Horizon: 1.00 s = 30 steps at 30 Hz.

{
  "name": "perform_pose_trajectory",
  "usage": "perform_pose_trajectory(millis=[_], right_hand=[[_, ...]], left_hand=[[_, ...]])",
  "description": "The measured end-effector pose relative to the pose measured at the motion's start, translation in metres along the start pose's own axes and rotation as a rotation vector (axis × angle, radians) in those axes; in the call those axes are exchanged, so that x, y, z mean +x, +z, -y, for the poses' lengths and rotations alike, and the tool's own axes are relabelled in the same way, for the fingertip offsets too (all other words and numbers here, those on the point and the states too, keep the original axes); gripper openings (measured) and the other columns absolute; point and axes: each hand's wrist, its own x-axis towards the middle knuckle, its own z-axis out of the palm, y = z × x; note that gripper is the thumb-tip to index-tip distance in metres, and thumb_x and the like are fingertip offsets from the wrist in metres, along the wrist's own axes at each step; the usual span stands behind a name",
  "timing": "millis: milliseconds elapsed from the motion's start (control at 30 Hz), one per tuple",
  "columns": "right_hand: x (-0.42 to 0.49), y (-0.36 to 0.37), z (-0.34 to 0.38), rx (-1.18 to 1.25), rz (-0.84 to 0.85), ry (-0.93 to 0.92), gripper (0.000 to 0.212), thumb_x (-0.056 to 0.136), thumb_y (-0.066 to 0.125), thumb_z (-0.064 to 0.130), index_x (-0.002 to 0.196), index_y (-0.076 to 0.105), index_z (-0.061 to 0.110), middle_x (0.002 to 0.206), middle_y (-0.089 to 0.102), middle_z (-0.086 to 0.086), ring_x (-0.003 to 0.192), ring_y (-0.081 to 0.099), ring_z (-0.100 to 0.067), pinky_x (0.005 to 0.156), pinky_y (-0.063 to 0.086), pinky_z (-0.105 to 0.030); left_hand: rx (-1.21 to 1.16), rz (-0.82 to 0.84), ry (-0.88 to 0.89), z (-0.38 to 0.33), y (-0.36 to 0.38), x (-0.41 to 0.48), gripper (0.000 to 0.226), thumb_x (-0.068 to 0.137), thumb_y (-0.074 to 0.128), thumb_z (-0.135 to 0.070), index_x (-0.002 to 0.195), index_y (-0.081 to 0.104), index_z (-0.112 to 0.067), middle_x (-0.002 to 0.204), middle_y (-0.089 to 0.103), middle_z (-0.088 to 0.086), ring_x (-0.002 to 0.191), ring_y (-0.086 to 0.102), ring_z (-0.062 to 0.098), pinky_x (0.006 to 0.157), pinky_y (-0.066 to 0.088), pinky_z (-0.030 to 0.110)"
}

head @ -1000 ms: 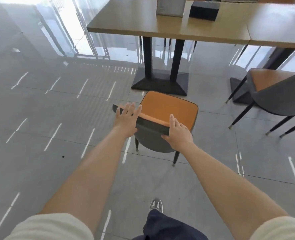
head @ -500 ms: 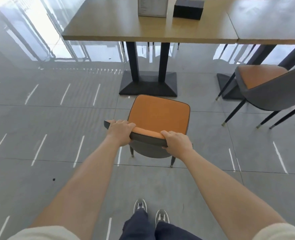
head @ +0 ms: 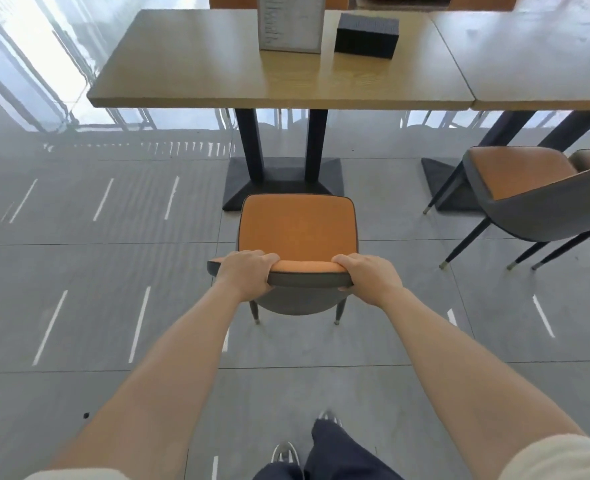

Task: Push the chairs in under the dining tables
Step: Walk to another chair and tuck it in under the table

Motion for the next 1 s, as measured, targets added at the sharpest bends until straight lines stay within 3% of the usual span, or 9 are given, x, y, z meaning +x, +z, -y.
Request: perform_pose_trajectory(millis=[700, 1000], right_hand=[[0.199, -0.077, -0.063, -0.013, -0.018, -0.079, 0.039, 0.091, 0.056, 0.023, 0.128, 0.047, 0.024, 0.12, 0.061, -0.004, 0.106, 0.059, -0.027, 0.088, 0.049, -0.04], [0.244, -0.081, -0.029, 0.014, -0.088, -0.115, 0.033, 0.093, 0.052, 0.02, 0.126, 0.049, 0.022, 0.115, 0.063, -0.005, 0.099, 0.06, -0.028, 0.081, 0.048, -0.037]], left_hand=[[-0.042, -0.033, -0.115, 0.069, -0.061, 0.173, 0.028, 0.088, 0.053, -0.027, 0.116, 0.055, -0.025, 0.108, 0.065, 0.001, 0.097, 0.061, 0.023, 0.082, 0.046, 0.036], [-0.009, -0.001, -0.152, 0.127, -0.082, 0.195, 0.032, 0.089, 0.052, -0.022, 0.121, 0.053, -0.026, 0.115, 0.063, 0.001, 0.106, 0.058, 0.024, 0.092, 0.042, 0.038]])
